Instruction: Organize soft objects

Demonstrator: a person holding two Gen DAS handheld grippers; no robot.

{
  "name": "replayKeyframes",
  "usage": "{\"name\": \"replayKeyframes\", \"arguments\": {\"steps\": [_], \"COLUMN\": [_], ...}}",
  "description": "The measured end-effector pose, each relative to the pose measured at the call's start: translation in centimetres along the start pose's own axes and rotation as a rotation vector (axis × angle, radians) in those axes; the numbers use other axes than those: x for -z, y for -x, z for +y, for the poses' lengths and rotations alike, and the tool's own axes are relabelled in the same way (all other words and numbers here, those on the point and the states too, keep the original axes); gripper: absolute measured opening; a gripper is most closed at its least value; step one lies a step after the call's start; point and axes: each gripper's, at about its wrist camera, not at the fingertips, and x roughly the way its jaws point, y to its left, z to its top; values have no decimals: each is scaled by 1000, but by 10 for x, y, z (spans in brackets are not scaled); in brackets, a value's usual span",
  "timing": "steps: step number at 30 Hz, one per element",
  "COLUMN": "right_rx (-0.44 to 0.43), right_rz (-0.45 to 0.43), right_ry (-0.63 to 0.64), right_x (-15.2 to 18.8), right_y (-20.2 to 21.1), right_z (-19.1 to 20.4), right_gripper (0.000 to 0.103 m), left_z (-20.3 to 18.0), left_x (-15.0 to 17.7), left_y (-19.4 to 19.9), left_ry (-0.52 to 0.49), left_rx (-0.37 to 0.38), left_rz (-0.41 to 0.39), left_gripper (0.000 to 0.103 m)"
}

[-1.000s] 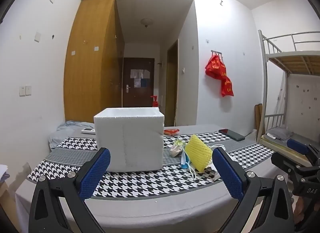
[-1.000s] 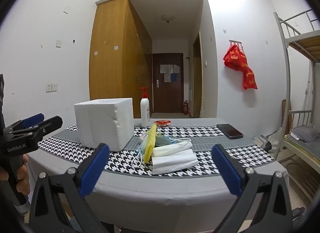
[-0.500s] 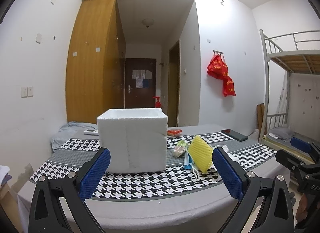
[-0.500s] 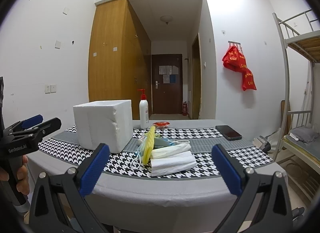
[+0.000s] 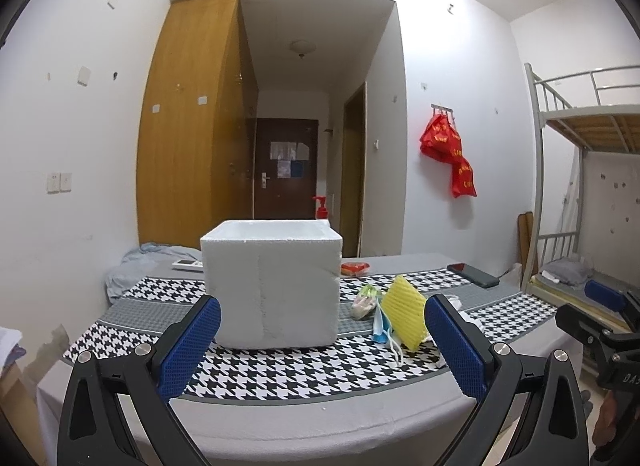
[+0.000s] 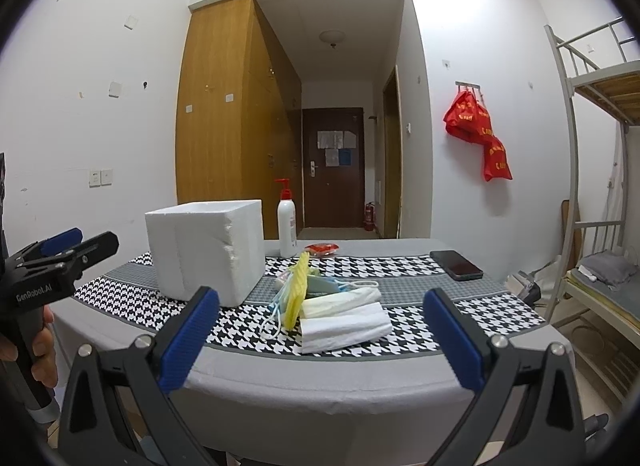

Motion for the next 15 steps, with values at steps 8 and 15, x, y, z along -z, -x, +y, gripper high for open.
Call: {"name": "replayKeyframes", "arguments": {"steps": [8, 15], "right_rx": [2, 2], "right_rz": [2, 10], "right_ry": [-2, -3], "right_x": [0, 0], "right_y": [1, -2], "right_z": [0, -2], "right_gripper": [103, 103], "left_z": [0, -1], "left_x": [1, 0], "left_y": [-4, -7], "left_ry": [-10, -21], "left_rx": [-8, 4], "left_rz": [13, 14], "left_gripper": [102, 102]}}
